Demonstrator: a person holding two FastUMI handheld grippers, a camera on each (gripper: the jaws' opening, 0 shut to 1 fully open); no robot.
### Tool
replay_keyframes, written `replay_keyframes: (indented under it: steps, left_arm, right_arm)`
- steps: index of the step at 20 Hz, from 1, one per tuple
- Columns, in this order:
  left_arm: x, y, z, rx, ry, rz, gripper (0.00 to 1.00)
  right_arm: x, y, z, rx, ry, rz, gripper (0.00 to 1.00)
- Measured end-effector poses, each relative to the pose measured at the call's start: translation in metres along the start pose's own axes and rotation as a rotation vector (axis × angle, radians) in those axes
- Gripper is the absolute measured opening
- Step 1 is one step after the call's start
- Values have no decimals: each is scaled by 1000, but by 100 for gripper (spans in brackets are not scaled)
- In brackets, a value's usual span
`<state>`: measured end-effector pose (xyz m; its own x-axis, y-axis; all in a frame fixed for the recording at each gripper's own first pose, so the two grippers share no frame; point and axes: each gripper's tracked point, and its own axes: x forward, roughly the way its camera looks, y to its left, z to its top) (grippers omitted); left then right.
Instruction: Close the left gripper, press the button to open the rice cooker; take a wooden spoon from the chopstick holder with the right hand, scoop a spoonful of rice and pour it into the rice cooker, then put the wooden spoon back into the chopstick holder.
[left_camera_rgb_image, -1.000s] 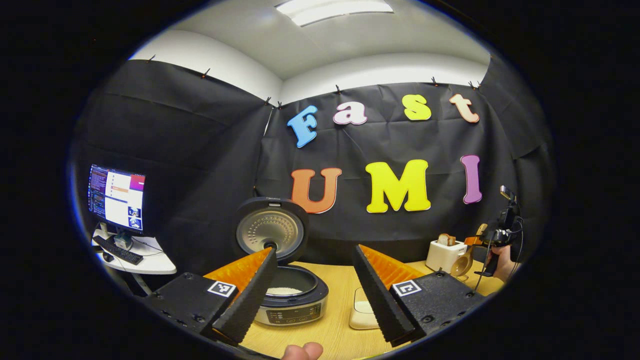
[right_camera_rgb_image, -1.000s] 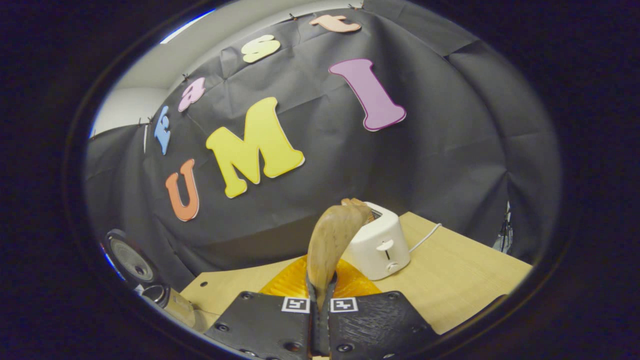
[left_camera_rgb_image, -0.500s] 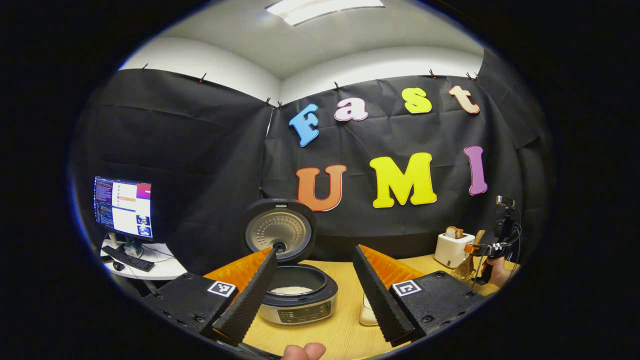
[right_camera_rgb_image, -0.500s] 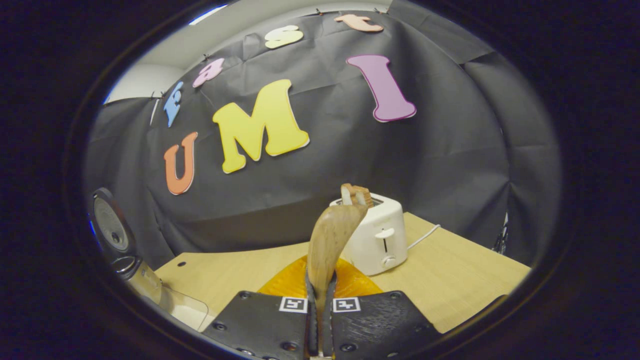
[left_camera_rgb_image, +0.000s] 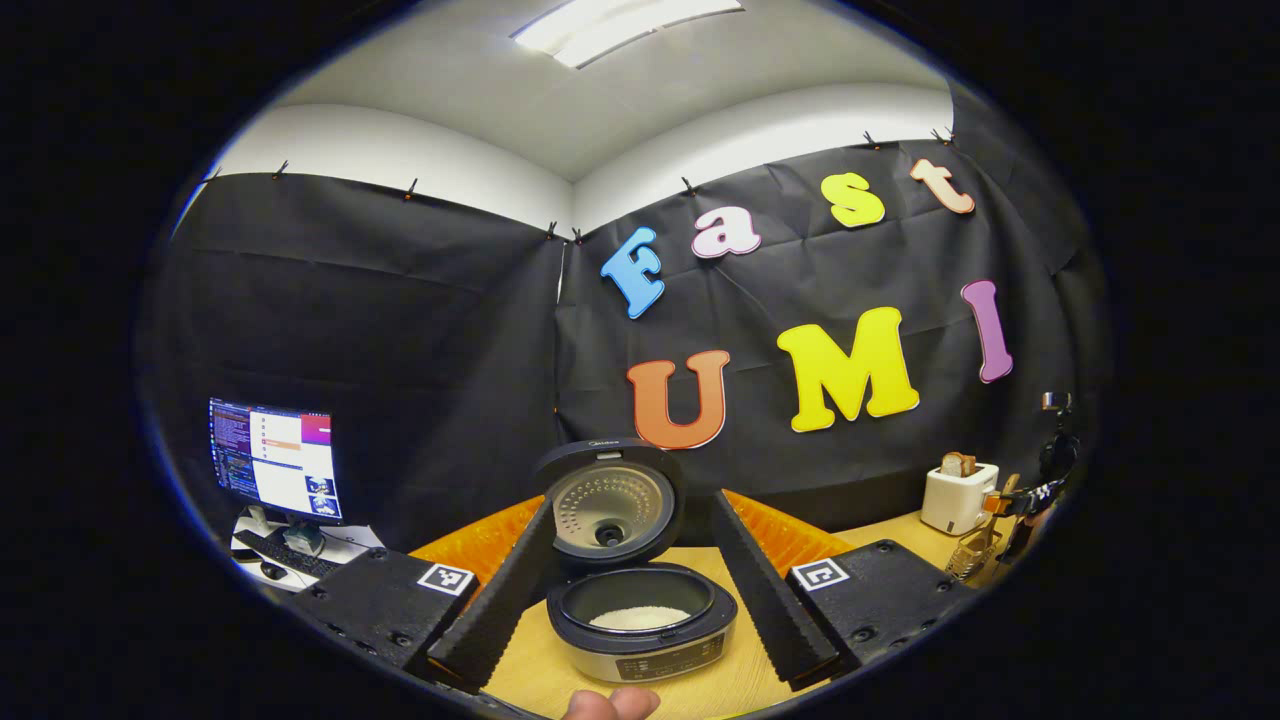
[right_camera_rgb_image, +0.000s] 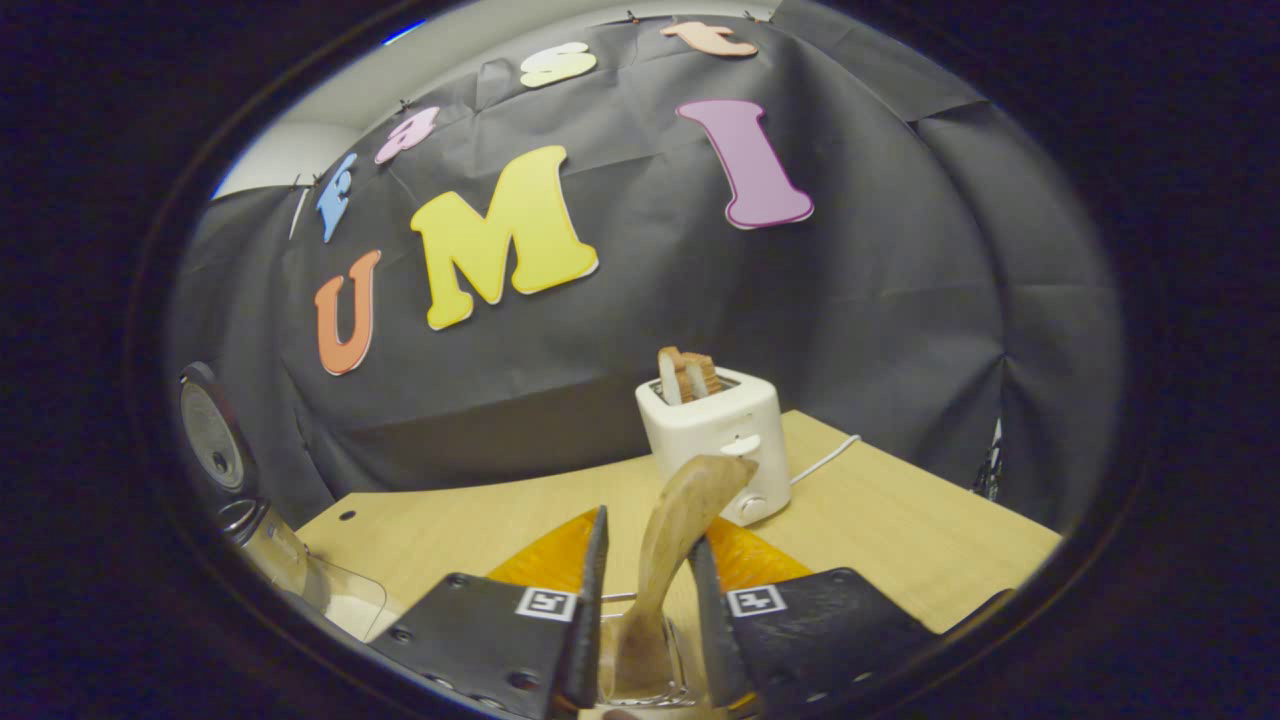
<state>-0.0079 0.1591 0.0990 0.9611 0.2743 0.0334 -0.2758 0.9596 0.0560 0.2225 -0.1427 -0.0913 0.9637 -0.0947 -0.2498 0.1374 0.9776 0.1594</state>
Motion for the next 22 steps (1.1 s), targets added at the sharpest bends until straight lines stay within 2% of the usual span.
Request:
replay_keyframes:
  steps: [2, 5, 6, 8, 9, 14, 15, 17, 19, 22]
  left_arm:
    - [13, 2, 8, 1, 1, -4, 99]
    - [41, 3, 24, 27, 8, -15, 99]
    - [50, 5, 30, 23, 11, -12, 99]
    - [73, 0, 41, -4, 32, -40, 99]
    - [84, 4, 46, -13, 52, -40, 99]
    - [154, 35, 78, -15, 89, 19, 99]
    - [169, 39, 75, -29, 121, 24, 99]
    - [197, 49, 70, -56, 175, 44, 99]
    - [224, 52, 46, -92, 279, 46, 99]
    - [256, 69, 18, -103, 399, 98, 100]
  right_arm:
    - [-7, -10, 16, -15, -46, -29, 75]
    - [-23, -14, 40, -32, -102, -23, 100]
    - [-29, -15, 50, -40, -126, -21, 95]
    - [-43, -15, 65, -62, -170, -14, 95]
    - [-51, -15, 68, -77, -173, -12, 89]
    - [-113, -19, 93, -111, -259, 18, 91]
    - [-124, -19, 95, -113, -274, 28, 95]
    - [-148, -22, 94, -135, -297, 40, 95]
    - [-170, -27, 91, -168, -321, 42, 95]
    - [-191, -38, 77, -191, -314, 27, 95]
